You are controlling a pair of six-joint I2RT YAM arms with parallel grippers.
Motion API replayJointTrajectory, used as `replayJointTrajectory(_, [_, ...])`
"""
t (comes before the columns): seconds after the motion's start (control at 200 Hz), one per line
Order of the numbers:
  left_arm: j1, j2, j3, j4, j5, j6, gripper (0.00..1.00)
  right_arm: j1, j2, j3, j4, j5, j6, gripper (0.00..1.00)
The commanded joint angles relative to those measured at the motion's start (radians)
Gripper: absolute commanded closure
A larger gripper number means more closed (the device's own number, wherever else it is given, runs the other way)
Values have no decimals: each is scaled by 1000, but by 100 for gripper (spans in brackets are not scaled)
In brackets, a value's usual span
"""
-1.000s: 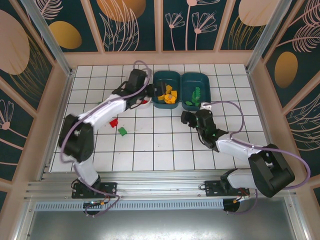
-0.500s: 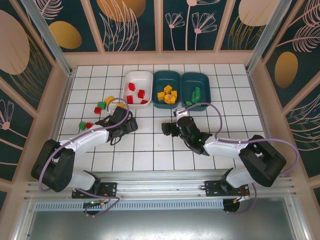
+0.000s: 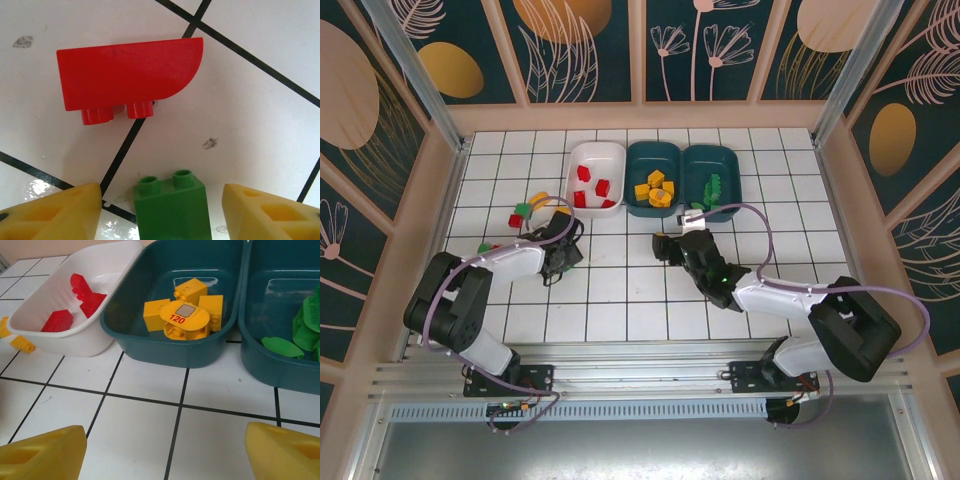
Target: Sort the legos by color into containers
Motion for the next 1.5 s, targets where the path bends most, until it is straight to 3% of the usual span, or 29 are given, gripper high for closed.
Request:
replayJointTrajectory(0.0, [8,28,10,29,18,-6,42,-9,-10,-11,24,42,17,17])
replayJointTrajectory(0.225, [8,18,8,86,-7,47,69,-13,-13,-11,19,51,20,18])
replayJointTrajectory(0.385, [8,7,27,93,23,80,75,-19,-15,-15,20,58,22,18])
replayJointTrajectory(0.57, [-59,34,128,132,129,99,74,-77,-26,-7,-44,93,96,18])
replayJointTrajectory(0.751, [-167,205,437,141,237,173,75,-307,-72,-47,-148,6,307,16])
replayJointTrajectory(0.911, [-217,373,687,221,345,244,75,-414,-180,-128,-136,-39,384,14])
replayJointTrajectory(1.051, [-238,588,976,209,467,277,73,-440,-212,-155,-119,-58,397,14])
replayJointTrajectory(1.256, [-264,861,1409,71,531,304,68,-451,-222,-155,-127,-63,393,14])
replayJointTrajectory(1.396, [-264,933,1520,31,534,281,63,-454,-245,-165,-118,-65,387,13])
replayJointTrajectory(1.496, [-265,937,1535,39,539,276,50,-454,-255,-169,-113,-71,383,13])
